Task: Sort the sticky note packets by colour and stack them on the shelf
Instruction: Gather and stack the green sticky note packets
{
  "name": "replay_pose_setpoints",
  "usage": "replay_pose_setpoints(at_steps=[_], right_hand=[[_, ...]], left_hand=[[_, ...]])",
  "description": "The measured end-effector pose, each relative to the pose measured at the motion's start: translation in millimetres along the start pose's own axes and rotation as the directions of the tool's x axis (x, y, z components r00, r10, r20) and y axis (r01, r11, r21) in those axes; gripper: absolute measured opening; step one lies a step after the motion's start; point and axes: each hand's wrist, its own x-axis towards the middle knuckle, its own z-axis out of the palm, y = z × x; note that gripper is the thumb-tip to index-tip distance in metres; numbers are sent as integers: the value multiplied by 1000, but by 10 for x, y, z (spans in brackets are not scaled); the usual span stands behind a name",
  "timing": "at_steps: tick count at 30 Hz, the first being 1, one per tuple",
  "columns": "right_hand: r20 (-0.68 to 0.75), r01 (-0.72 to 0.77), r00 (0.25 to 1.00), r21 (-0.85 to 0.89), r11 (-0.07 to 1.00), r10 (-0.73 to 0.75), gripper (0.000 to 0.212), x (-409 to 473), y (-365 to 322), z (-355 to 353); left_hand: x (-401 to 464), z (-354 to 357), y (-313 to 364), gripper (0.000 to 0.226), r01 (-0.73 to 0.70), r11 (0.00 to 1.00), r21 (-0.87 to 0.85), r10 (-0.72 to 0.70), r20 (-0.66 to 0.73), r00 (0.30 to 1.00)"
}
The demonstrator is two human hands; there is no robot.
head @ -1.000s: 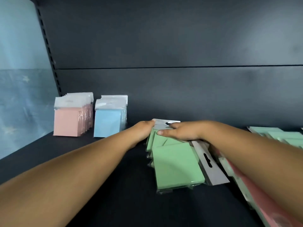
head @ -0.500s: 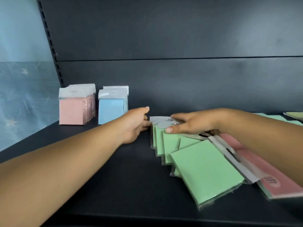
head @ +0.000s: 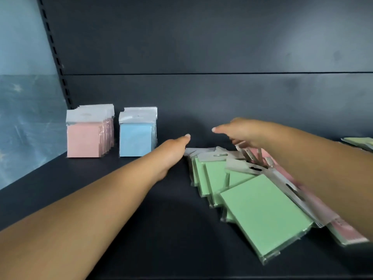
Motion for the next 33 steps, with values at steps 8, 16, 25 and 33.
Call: replay_pose_setpoints(at_steps=[8,16,25,33], right_hand=[[-5,126,992,-129,984,-128,51,-1016,518,-387],[-107,160,984,153,975,-145,32,-1312,650,-323],[-262,222,944,67,973,-198,44,-1348,709,-373],[-41,51,995,-601,797,-94,79,-1326,680,-79]], left_hand=[[-863,340,352,43,-507,742,439,381,345,858],[-991,594,279,41,-632,518,576,389,500,774],[-985,207,68,49,-436,891,125,436,32,899],[-880,-13,-23,16,-280,865,-416,261,-103,960]])
